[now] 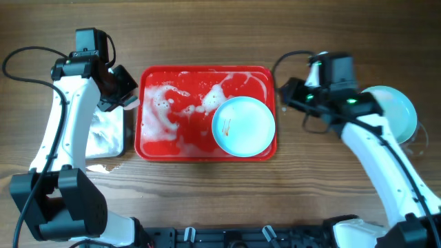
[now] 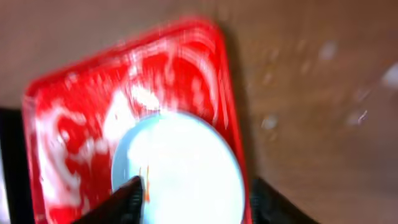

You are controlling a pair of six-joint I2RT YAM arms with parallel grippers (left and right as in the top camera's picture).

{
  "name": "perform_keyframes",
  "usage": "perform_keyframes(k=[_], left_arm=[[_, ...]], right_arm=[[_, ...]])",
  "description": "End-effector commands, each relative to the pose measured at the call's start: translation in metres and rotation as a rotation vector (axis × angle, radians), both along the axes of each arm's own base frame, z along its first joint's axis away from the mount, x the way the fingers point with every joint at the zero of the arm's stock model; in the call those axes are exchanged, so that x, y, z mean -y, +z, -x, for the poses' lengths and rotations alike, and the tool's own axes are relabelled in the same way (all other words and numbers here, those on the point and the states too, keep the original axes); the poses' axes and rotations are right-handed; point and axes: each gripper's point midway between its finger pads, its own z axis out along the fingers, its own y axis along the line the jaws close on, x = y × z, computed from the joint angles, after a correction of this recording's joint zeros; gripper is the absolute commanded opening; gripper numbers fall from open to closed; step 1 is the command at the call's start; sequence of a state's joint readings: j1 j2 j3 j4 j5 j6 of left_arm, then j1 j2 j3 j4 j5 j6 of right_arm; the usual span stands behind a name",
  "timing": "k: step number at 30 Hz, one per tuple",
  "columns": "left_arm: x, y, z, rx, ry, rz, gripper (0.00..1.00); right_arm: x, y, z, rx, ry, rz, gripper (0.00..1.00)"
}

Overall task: Clean dirty plates on tray and stack at the side
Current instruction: 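Release the plate and move the right gripper back over the tray, then grasp the rim of the last light-blue plate with the right gripper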

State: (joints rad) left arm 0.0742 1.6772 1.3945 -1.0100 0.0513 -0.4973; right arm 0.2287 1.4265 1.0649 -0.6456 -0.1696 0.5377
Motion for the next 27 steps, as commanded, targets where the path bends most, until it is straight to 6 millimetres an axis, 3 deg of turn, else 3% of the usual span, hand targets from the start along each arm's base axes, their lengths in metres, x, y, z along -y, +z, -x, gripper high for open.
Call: perform_keyframes(k=[1,6,11,15,27], left_arm=[[0.002,0.009,-0.004,0.027,-0.021,0.004,0.04],[0.002,0.009,-0.003,0.026,-0.021,0.004,0.04],[0.002,0.008,0.0,0.011,-0.021,0.006,0.04],[0.002,0.008,0.0,0.011,-0.022,0.005,0.04],[0.002,0.008,0.0,0.013,-0.021,0.006,0.04]], right_arm=[[-0.016,-0.03,0.016,-0.141,-0.053,0.037,0.5],[-0.043,-0.064,0.063,-0.367,-0.006,0.053,0.49],[-0.05,-0.091,0.082,-0.473,0.01,0.102,0.44],[-0.053,-0.101,0.083,-0.504,0.015,0.096,0.43],[-0.064,-0.093,0.084,-0.49,0.171,0.059,0.42]])
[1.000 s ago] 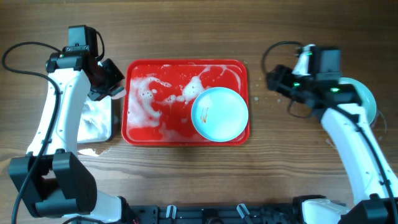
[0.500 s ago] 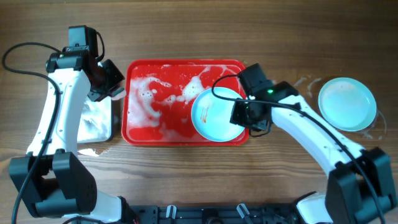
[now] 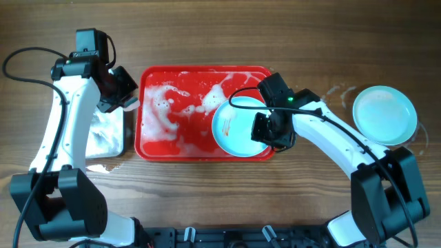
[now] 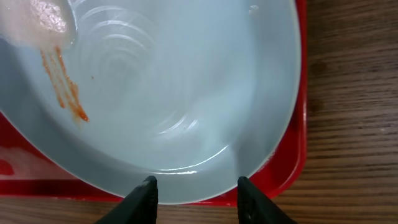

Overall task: Clean dirty plates on tray and stack at the side
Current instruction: 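Grasp the rim of the last light-blue plate with the right gripper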

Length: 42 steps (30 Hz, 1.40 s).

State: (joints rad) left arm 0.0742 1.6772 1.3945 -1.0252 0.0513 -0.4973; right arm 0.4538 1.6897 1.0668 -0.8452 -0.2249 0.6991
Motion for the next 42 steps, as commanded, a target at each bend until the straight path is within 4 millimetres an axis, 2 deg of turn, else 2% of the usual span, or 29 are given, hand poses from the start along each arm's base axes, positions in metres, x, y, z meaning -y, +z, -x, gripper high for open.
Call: perform_keyframes(k=[1,3,14,16,19,23,26,32,35,40,41,42], left_arm=[[0.002,0.009,-0.004,0.028,-0.021,0.005,0.04],[0.002,0.009,-0.004,0.03,-0.021,0.004,0.04],[0.004,0.013,-0.015,0.078,-0.026,0.015,0.04],[0.004,0.013,-0.015,0.078,-0.026,0.014,0.04],[0.004,0.013,-0.015,0.078,-0.026,0.015,0.04],[0.004,0.013,-0.015,0.078,-0.026,0.015,0.04],[0.004,0.013,-0.015,0.077,-0.026,0.015,0.04],[0.004,0.013,-0.015,0.077,-0.026,0.015,0.04],[0.004,0.013,-0.015,0.077,-0.026,0.015,0.04],[0.004,0.013,-0.015,0.076,-0.026,0.015,0.04],[0.004,0.012,-0.015,0.075,-0.026,0.015,0.04],[0.004,0.012,-0.015,0.075,-0.026,0.015,0.04]], right_arm=[[0.004,0.003,0.0,0.004,0.085,0.01,0.42],[0.019,-0.001,0.002,0.001,0.09,0.089,0.42],[0.018,-0.029,-0.001,-0.04,0.11,0.114,0.38],[0.016,-0.033,-0.007,-0.014,0.137,0.108,0.38],[0.017,-0.034,-0.023,0.061,0.181,0.127,0.26],[0.003,-0.029,-0.054,0.222,0.311,0.092,0.13],[0.002,-0.026,-0.071,0.307,0.365,0.116,0.1],[-0.007,-0.023,-0.09,0.381,0.488,0.131,0.1],[-0.015,-0.014,-0.105,0.412,0.548,0.149,0.11],[-0.028,0.031,-0.124,0.423,0.563,0.138,0.13],[-0.032,0.043,-0.127,0.425,0.543,0.123,0.29],[-0.033,0.052,-0.131,0.427,0.504,0.118,0.35]])
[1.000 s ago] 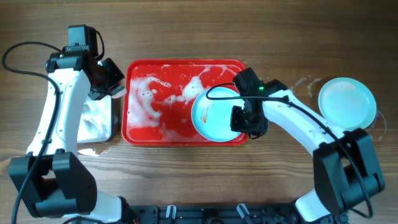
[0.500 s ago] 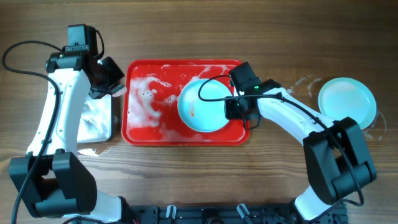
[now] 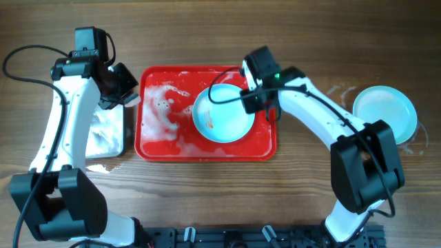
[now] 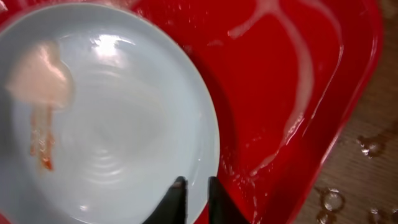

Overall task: Clean dirty plates on tray and stack at the side
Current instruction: 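Grasp the rim of the last light-blue plate with the right gripper, then tilt the plate up and bring the left-held sponge to it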

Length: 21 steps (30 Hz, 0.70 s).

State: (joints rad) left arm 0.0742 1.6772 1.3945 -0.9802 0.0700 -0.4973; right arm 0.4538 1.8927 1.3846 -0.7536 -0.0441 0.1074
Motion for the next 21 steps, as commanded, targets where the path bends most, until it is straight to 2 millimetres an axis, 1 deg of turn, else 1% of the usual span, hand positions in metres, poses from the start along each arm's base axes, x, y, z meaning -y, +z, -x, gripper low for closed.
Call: perform_keyframes(k=[1,2,3,4,7,9,10,12,14,15,16,19,21], left_arm=[[0.001,0.009,-0.004,0.029,-0.02,0.0,0.04],[0.001,0.009,-0.004,0.029,-0.02,0.0,0.04],[0.002,0.009,-0.004,0.028,-0.022,0.003,0.04],[0.003,0.009,-0.003,0.028,-0.024,0.008,0.04],[0.01,0.008,-0.004,0.028,-0.054,0.014,0.04],[0.021,0.008,-0.007,0.041,-0.123,0.0,0.04],[0.028,0.008,-0.009,0.049,-0.146,-0.004,0.04],[0.044,0.01,-0.013,0.07,-0.188,-0.006,0.04],[0.058,0.012,-0.016,0.09,-0.222,-0.006,0.04],[0.064,0.013,-0.017,0.099,-0.238,-0.006,0.04],[0.07,0.013,-0.018,0.103,-0.252,-0.005,0.04],[0.079,0.013,-0.016,0.102,-0.275,-0.004,0.04],[0.081,0.013,-0.016,0.102,-0.282,-0.004,0.04]], right_arm=[[-0.011,0.039,-0.022,0.042,-0.071,-0.058,0.35],[-0.009,0.045,-0.026,0.041,-0.124,-0.076,0.36],[-0.006,0.046,-0.027,0.023,-0.188,-0.103,0.41],[-0.006,0.046,-0.026,0.008,-0.2,-0.118,0.43],[-0.011,0.031,-0.015,-0.104,-0.217,-0.175,0.46],[-0.01,0.009,-0.007,-0.173,-0.242,-0.144,0.46],[-0.01,-0.006,-0.003,-0.215,-0.258,-0.124,0.46],[-0.017,-0.033,0.004,-0.296,-0.256,-0.13,0.45],[-0.018,-0.052,0.007,-0.343,-0.288,-0.123,0.39],[-0.018,-0.058,0.007,-0.354,-0.307,-0.121,0.39],[-0.018,-0.061,0.007,-0.358,-0.311,-0.122,0.39],[-0.02,-0.061,0.002,-0.344,-0.318,-0.135,0.38],[-0.03,-0.058,0.001,-0.342,-0.275,-0.181,0.3]])
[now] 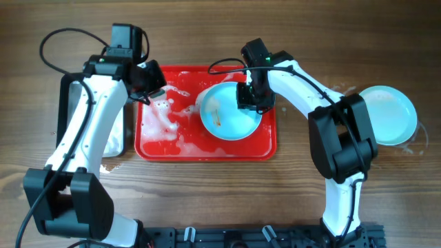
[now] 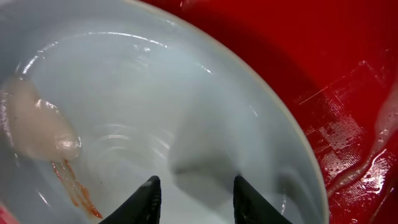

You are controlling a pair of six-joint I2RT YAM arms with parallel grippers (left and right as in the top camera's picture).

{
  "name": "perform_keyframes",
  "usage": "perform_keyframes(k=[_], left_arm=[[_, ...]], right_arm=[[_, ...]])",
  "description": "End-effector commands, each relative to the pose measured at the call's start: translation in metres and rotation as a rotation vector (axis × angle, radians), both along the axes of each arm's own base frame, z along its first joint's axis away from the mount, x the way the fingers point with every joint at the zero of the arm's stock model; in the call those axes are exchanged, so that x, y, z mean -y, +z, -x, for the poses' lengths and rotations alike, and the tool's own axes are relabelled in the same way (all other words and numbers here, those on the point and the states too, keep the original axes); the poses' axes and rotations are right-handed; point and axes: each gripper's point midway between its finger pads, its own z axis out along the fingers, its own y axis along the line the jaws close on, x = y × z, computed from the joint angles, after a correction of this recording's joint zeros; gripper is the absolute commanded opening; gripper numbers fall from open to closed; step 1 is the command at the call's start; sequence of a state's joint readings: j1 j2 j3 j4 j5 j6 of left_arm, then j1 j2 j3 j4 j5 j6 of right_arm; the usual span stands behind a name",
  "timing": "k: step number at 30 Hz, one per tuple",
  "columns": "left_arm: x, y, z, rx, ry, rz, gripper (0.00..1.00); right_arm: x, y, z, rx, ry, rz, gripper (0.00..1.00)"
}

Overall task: Clean dirty plates on tray and stack at the side
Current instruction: 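Tilt the plate up and bring the left-held sponge to it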

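A pale blue plate (image 1: 227, 120) lies in the middle of the red tray (image 1: 265, 145), which is smeared with white foam. In the right wrist view the plate (image 2: 155, 112) carries a foam blob (image 2: 37, 124) and an orange-red streak (image 2: 71, 183). My right gripper (image 2: 196, 182) stands open over the plate's inside, toward its right rim (image 1: 249, 96), with nothing between its fingers. My left gripper (image 1: 153, 79) hangs over the tray's upper left corner; its jaws do not show clearly.
A second pale blue plate (image 1: 389, 114) rests on the wooden table at the far right, with water drops around it. A grey metal tray (image 1: 117, 138) stands left of the red tray, partly under my left arm.
My left arm has moved right, from over the grey tray to the red tray's upper left corner. My right gripper, nearly shut at the plate's right rim, is now open over its inside.
The plate lay at the tray's right end while my right gripper was by the tray's far right corner. Then the gripper stood open at the plate's near right rim. Later the plate lay in the tray's middle with the fingers close together at its rim; now they are open.
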State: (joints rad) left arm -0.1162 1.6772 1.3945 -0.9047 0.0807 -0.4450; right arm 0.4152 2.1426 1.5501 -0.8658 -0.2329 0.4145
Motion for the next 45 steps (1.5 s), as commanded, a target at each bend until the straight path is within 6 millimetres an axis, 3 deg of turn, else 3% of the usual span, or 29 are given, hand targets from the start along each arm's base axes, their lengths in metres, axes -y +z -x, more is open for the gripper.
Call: perform_keyframes(k=[1,4,7,9,16,20,23,28,31,33,38,40,43,45], left_arm=[[0.007,0.006,-0.002,0.022,-0.039,0.004,0.04],[0.007,0.006,-0.002,0.022,-0.04,0.004,0.04],[0.007,0.006,-0.002,0.022,-0.04,0.004,0.04],[0.007,0.006,-0.002,0.022,-0.04,0.004,0.04],[0.007,0.006,-0.002,0.02,-0.04,0.003,0.04],[0.007,0.006,-0.002,0.02,-0.04,0.003,0.04],[0.007,0.006,-0.002,0.02,-0.04,0.003,0.04],[0.005,0.001,-0.003,0.008,-0.037,-0.005,0.04],[0.005,-0.006,-0.003,-0.009,-0.037,-0.007,0.04],[0.005,-0.009,-0.003,-0.019,-0.037,-0.008,0.04],[0.006,-0.018,-0.003,-0.042,-0.037,-0.01,0.04],[0.006,-0.022,-0.003,-0.051,-0.037,-0.011,0.04],[0.006,-0.023,-0.005,-0.05,-0.038,-0.011,0.04],[0.006,-0.022,-0.008,-0.034,-0.038,-0.01,0.04]], right_arm=[[-0.018,-0.001,-0.001,-0.008,0.029,-0.091,0.26],[-0.021,0.019,-0.009,0.041,0.026,-0.119,0.28],[-0.004,0.04,-0.021,0.129,-0.016,-0.041,0.43],[0.008,0.046,-0.024,0.159,-0.041,0.021,0.47],[0.031,0.04,-0.027,0.185,-0.074,0.151,0.52],[0.047,0.027,-0.025,0.193,-0.112,0.229,0.58],[0.046,0.02,-0.025,0.2,-0.115,0.22,0.57],[0.039,0.004,-0.021,0.157,-0.102,0.19,0.41],[0.026,-0.005,-0.016,0.114,-0.093,0.124,0.21],[0.021,-0.007,-0.014,0.1,-0.109,0.114,0.14],[-0.003,-0.02,-0.001,0.061,-0.154,0.104,0.1],[-0.021,-0.027,0.003,0.054,-0.19,0.088,0.05],[-0.044,-0.028,0.009,0.082,-0.129,0.067,0.04],[-0.05,-0.028,0.012,0.083,-0.113,0.06,0.04]])
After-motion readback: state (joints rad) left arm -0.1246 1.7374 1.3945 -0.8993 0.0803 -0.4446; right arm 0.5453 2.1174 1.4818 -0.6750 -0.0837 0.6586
